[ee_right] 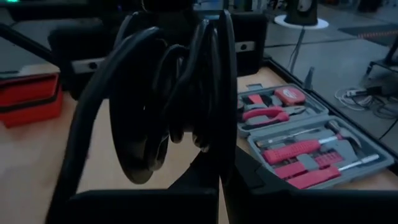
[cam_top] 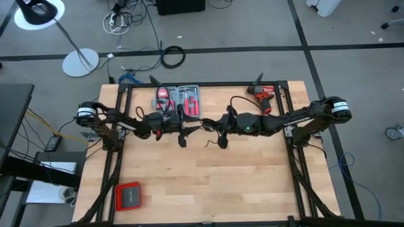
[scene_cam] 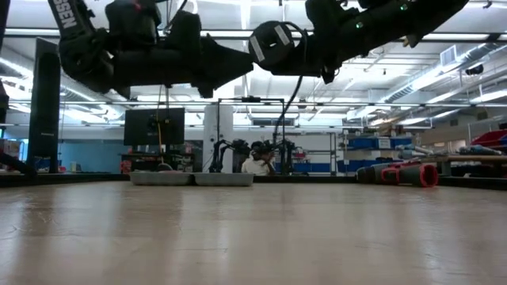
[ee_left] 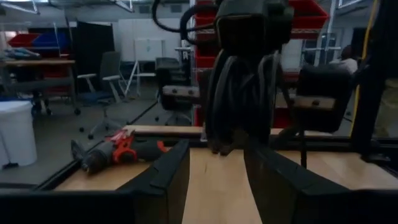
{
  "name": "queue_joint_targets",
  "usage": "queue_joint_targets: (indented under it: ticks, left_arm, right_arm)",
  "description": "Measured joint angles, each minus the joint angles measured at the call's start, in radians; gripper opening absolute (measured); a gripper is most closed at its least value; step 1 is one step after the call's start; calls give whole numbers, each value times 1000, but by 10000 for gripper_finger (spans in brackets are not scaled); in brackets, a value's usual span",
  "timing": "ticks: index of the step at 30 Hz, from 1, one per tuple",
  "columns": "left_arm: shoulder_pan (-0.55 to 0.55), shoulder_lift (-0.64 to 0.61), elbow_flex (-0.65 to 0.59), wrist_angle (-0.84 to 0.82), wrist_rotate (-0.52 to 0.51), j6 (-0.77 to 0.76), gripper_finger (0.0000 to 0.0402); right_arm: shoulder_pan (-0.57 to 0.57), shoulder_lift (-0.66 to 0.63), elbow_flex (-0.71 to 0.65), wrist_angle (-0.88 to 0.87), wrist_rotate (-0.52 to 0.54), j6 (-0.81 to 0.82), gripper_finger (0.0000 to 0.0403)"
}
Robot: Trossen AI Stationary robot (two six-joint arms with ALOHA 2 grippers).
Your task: Coil cords
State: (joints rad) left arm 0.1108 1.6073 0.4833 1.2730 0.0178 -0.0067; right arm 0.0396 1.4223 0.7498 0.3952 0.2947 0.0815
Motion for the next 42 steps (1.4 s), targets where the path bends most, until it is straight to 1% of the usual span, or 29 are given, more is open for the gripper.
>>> queue_joint_targets:
  ticks: [4, 8, 14, 16, 18, 22, 24, 26, 28, 38, 42]
  left_arm:
    - [1, 0, 42, -60, 5, 23, 156]
    - [2, 0, 56, -89, 3, 45, 156]
    - [8, -4, 39, -102, -67, 69, 156]
    - [12, -13, 31, -104, -105, 80, 156]
    - [14, -40, 16, -117, -114, 85, 156]
    - [13, -112, 0, -212, -91, 118, 156]
    - [14, -147, 1, -285, -48, 137, 156]
    - [14, -170, 1, -324, 1, 136, 156]
    - [13, -178, 1, -327, 20, 134, 156]
    - [11, -177, 51, -333, 19, 76, 156]
    - [-1, -177, 85, -396, 10, 82, 156]
  right_arm:
    - [-27, 0, 0, -2, -23, -20, 0]
    - [-47, -2, 0, -3, -58, -33, 0]
    - [-50, -10, 0, -1, -73, -59, 0]
    - [-52, -10, 0, -8, -80, -60, 0]
    - [-55, -10, 0, -16, -79, -60, 0]
    - [-55, -10, 0, -17, -66, -66, 0]
    - [-56, -10, 0, -17, -62, -67, 0]
    - [-58, -10, 0, -10, -61, -67, 0]
    - [-63, -11, 0, -1, -61, -67, 0]
    - [-64, -11, 0, 22, -81, -67, 0]
    - [-64, -10, 0, 24, -81, -67, 0]
